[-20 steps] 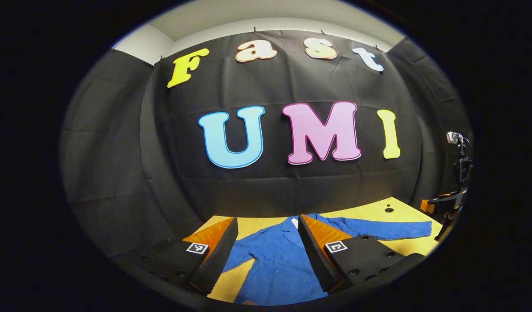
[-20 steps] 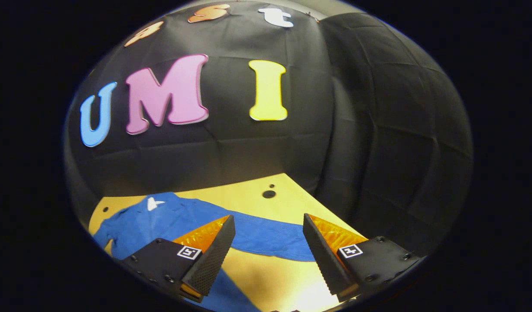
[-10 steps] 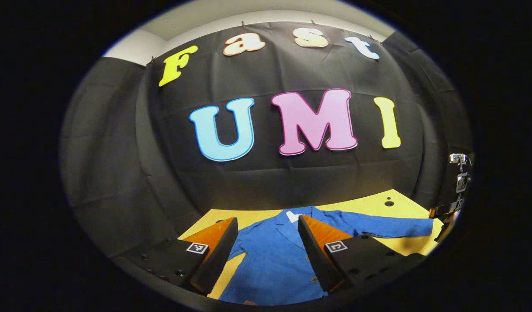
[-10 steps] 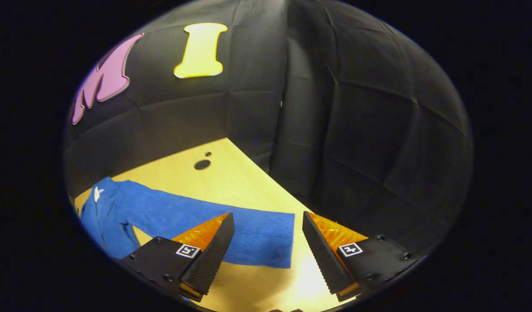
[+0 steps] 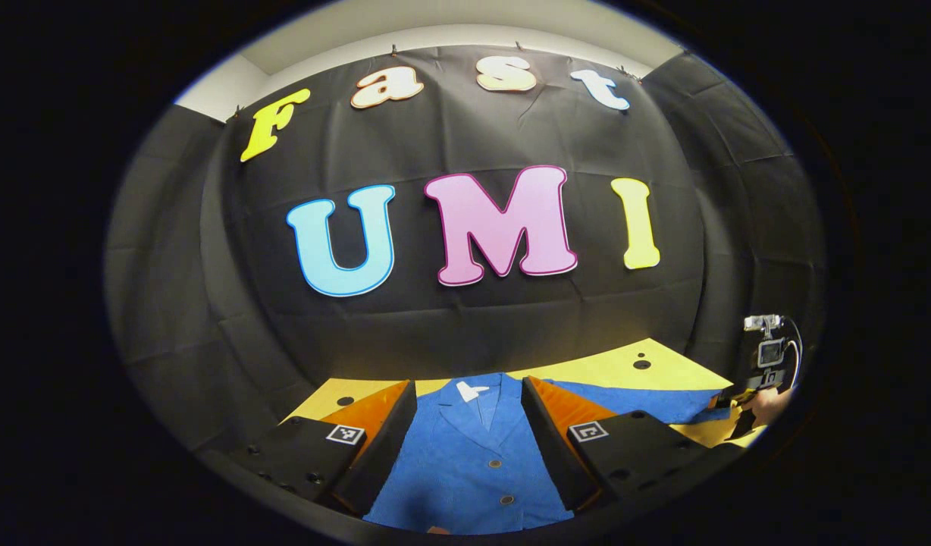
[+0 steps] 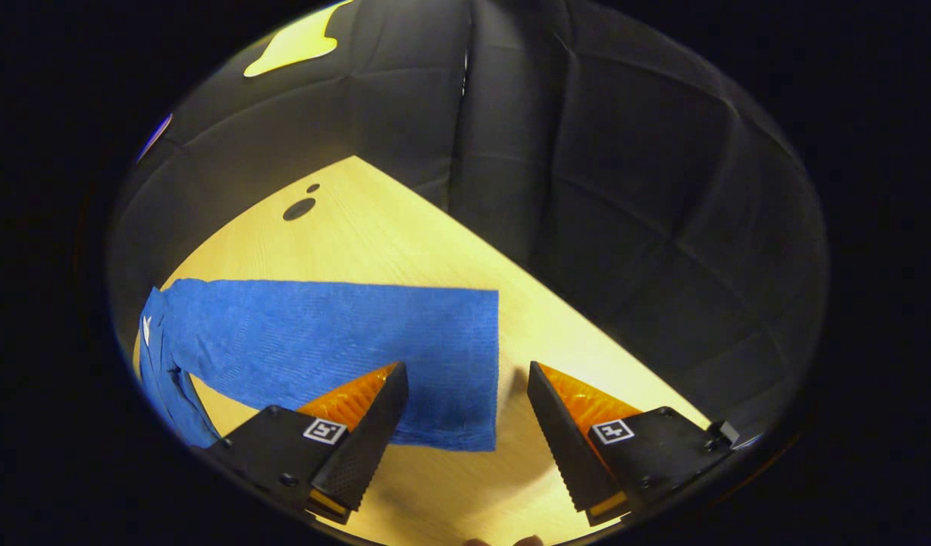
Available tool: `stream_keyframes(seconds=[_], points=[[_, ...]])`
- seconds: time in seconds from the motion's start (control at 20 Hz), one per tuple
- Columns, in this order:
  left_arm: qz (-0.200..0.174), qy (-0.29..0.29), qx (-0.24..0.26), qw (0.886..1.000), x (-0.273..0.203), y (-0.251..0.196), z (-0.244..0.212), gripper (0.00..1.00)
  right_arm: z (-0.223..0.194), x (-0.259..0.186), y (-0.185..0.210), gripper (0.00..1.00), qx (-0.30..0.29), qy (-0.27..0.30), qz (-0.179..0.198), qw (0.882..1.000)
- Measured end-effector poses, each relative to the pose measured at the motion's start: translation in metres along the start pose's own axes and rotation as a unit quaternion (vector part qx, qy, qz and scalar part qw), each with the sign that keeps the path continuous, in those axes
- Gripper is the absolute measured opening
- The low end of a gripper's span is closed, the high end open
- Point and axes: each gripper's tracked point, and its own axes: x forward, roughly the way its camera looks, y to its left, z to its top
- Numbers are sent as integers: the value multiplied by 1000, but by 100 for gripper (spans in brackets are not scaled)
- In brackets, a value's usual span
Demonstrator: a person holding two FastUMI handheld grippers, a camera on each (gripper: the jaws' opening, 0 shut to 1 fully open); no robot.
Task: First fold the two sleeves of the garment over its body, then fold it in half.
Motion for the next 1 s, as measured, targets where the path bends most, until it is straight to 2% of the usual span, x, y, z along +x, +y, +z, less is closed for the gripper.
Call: stream_keyframes(seconds=[0.15, 0.3, 0.35, 0.45, 0.5, 0.55, 0.65, 0.75, 0.9, 1.0], points=[[3, -3, -9, 1000, 4, 5, 1, 80, 2, 2, 2, 100, 4, 5, 2, 1000], [10, -2, -5, 1000, 1, 12, -2, 80, 3, 7, 8, 62, 10, 11, 7, 1000], [11, -6, -2, 1000, -1, 14, -1, 80, 1, 6, 14, 61, 22, 21, 17, 999], [9, -4, -2, 1000, -2, 16, -4, 80, 2, 5, 17, 14, 37, 22, 29, 999], [9, 1, -4, 1000, -1, 17, -7, 80, 1, 2, 19, 14, 44, 27, 40, 998], [10, 5, -7, 1000, -2, 20, -11, 80, 4, 6, 21, 0, 53, 24, 53, 997], [10, 9, -12, 1000, -3, 24, -13, 80, 2, 4, 25, 1, 66, 32, 70, 995], [13, 9, -10, 1000, -5, 30, -13, 80, 4, -1, 26, 1, 70, 30, 67, 995], [12, -1, -7, 1000, -9, 40, -7, 80, 32, -27, 35, 1, 68, -30, 71, 995], [6, -2, -8, 1000, -12, 46, -8, 80, 39, -46, 51, 0, 71, -40, 86, 993]])
